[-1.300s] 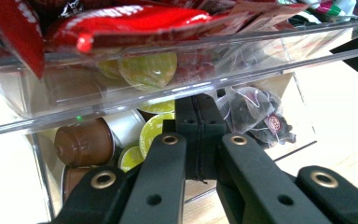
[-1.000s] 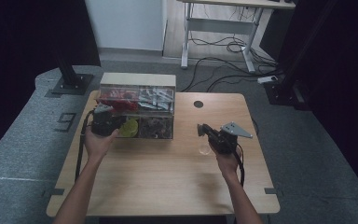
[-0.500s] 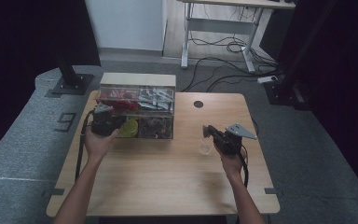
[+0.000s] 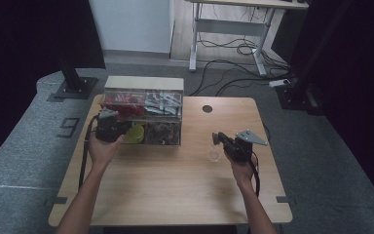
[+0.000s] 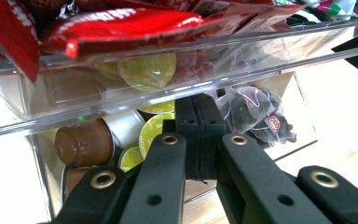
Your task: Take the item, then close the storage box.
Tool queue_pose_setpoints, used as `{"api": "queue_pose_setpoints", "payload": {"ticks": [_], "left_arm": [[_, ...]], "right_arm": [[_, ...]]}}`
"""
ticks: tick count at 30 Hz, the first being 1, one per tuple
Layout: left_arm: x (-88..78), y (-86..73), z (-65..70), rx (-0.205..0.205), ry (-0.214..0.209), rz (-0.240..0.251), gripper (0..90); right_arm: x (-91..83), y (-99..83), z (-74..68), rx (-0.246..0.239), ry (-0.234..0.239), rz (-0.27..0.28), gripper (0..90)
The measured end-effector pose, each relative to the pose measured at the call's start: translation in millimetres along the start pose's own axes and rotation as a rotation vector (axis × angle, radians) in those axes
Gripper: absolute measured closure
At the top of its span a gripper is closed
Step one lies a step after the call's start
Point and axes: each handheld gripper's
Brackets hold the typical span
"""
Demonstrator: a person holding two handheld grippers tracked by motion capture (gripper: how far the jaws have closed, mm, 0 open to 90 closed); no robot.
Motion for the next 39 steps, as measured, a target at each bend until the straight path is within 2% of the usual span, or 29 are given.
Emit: {"api": "queue_pose_setpoints", "payload": {"ticks": [2, 6, 16, 17, 21, 26, 33, 39], "left_arm": [[0.0, 0.0, 0.1, 0.001, 0.001, 0.000, 89.8], [0.0, -0.1, 0.0, 0.001, 0.001, -0.001, 89.8], [0.6, -0.5, -0.2, 0.001, 0.003, -0.004, 89.7], [0.5, -0.7, -0.3, 0.001, 0.003, -0.004, 89.8], [0.6, -0.8, -1.7, 0.000, 0.006, -0.005, 89.7], [0.2, -1.2, -0.9, 0.002, 0.006, -0.006, 89.6], [1.0, -1.8, -0.3, 0.000, 0.004, -0.007, 89.4], [1.6, -5.8, 0.0, 0.002, 0.003, -0.011, 89.3]], "right_arm": [[0.8, -1.5, 0.8, 0.003, -0.001, -0.006, 87.9], [1.4, -3.2, 0.5, -0.007, 0.000, -0.016, 80.0], [0.6, -7.8, 0.0, -0.007, -0.003, -0.016, 74.2], [-0.3, -8.6, -0.9, -0.012, 0.004, -0.011, 70.8], [-2.1, -10.0, -2.9, -0.023, 0.020, -0.005, 66.6], [-7.6, -15.4, -7.0, -0.011, 0.049, 0.008, 56.9], [-12.7, -22.4, -11.5, -0.022, 0.063, 0.000, 52.3], [-17.7, -24.0, -11.5, -0.013, 0.063, 0.003, 51.5]]}}
Point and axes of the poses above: each handheld gripper's, and its own axes: x roughly forward along the jaws, y roughly out of its top, z roughly to its right, and after that the axes turned 11 degrees about -x, right-handed
